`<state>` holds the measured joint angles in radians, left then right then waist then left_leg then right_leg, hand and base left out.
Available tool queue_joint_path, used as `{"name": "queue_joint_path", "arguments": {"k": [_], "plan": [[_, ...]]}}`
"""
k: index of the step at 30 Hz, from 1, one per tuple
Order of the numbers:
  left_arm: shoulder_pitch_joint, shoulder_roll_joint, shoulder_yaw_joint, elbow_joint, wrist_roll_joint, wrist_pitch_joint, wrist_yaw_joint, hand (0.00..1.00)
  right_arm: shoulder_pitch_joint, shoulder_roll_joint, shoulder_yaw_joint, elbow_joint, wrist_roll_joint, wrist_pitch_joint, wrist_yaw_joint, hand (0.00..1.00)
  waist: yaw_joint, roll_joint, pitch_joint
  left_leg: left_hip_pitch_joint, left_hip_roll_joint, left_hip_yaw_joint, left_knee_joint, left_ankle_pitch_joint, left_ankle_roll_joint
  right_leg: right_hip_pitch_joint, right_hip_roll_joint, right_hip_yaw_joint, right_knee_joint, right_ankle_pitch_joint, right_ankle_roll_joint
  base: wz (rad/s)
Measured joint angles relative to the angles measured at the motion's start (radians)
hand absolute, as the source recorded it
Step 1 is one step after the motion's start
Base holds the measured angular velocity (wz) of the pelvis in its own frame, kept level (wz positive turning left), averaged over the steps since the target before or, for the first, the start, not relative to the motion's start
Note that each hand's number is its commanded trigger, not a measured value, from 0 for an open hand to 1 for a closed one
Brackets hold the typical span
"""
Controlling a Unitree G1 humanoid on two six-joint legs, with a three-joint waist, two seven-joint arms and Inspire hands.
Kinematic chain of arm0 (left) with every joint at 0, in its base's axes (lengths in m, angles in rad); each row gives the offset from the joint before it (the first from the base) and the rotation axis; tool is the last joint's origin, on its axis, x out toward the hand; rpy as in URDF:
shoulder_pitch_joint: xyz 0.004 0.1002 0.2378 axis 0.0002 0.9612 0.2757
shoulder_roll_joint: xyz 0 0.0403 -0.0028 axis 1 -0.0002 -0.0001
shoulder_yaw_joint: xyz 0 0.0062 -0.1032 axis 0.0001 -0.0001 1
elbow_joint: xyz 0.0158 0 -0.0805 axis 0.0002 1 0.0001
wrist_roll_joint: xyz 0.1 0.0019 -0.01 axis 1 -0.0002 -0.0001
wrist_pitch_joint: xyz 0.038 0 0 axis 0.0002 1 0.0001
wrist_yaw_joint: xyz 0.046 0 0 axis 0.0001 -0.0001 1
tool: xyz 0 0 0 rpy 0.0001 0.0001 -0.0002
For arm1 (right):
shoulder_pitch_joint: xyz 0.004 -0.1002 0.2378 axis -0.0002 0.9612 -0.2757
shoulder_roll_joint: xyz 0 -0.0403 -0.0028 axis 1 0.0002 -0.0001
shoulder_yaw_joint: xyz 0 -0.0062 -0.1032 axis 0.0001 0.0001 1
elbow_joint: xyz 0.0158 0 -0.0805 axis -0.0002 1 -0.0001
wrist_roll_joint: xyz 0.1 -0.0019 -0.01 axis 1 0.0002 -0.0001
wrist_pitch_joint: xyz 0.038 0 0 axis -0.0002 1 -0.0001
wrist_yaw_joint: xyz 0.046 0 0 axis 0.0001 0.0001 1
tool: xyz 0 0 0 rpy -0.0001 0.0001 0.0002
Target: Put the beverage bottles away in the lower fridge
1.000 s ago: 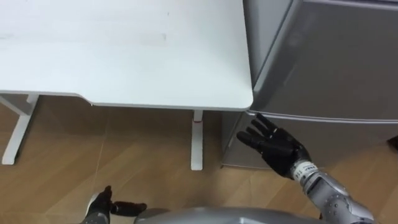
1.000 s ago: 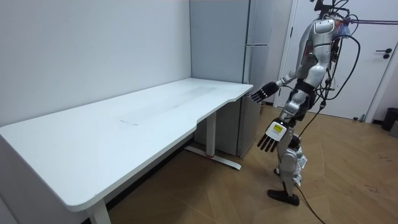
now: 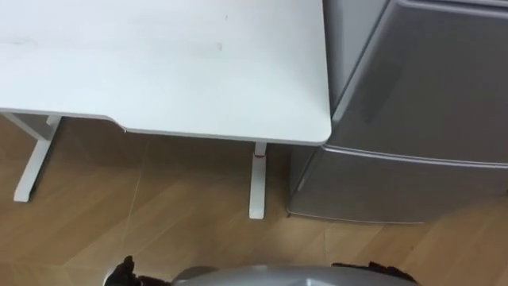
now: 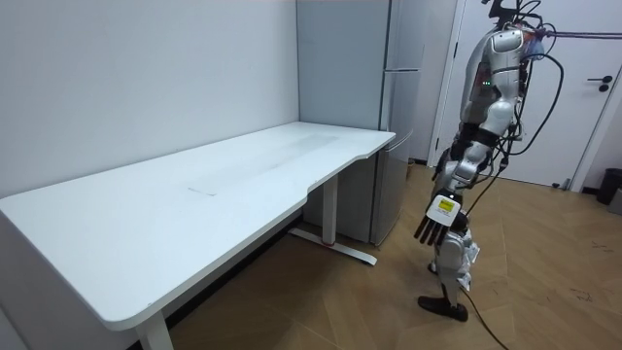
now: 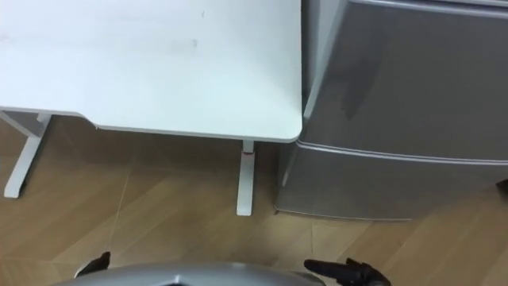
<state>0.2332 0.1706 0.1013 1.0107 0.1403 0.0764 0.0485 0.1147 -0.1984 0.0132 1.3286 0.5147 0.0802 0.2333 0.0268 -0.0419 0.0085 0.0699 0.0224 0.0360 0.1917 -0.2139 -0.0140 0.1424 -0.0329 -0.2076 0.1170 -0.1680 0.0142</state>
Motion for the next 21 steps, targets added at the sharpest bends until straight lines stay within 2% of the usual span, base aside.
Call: {"name": "queue_joint_path", "arguments": {"k": [2,7,14,17,21], "plan": [[-0.002,-0.001,-0.004,0.005,0.024,0.026,-0.002,0.00,0.005,-0.001,-0.007,0.017,0.034,0.001,-0.002,0.00,-0.009,0.003,-0.0010,0.004,-0.001,0.004,-0.004,0.000,0.000,0.001,0.000,0.006,0.000,-0.001,0.001,-0.07],[-0.004,-0.001,-0.008,0.005,0.097,0.057,-0.013,0.00,0.005,0.000,-0.026,0.030,0.072,0.009,-0.002,0.00,-0.047,0.011,-0.0043,0.004,-0.001,0.003,-0.002,0.000,0.000,0.001,0.000,0.006,0.002,-0.001,0.001,0.01],[-0.069,-0.001,-0.008,0.014,0.108,0.052,-0.010,0.00,0.001,-0.002,-0.025,0.025,0.064,0.006,-0.001,0.00,-0.051,0.025,-0.0043,0.010,0.001,0.013,-0.008,0.000,0.000,-0.001,0.001,0.018,0.003,-0.001,0.001,-0.04],[-0.071,-0.001,-0.010,0.019,0.106,0.046,-0.013,0.00,-0.019,-0.006,-0.019,0.022,0.006,0.004,-0.003,0.00,-0.047,0.025,-0.0041,0.019,0.004,0.032,-0.012,0.000,0.000,-0.005,0.005,0.042,0.003,-0.001,0.000,-0.18],[-0.076,-0.003,-0.032,0.029,0.107,0.045,-0.022,0.00,-0.036,-0.005,-0.009,0.017,-0.043,0.001,-0.007,0.00,-0.048,0.019,-0.0037,0.029,0.003,0.035,-0.022,0.000,0.000,-0.002,0.005,0.044,0.004,-0.001,0.000,-0.02]]}}
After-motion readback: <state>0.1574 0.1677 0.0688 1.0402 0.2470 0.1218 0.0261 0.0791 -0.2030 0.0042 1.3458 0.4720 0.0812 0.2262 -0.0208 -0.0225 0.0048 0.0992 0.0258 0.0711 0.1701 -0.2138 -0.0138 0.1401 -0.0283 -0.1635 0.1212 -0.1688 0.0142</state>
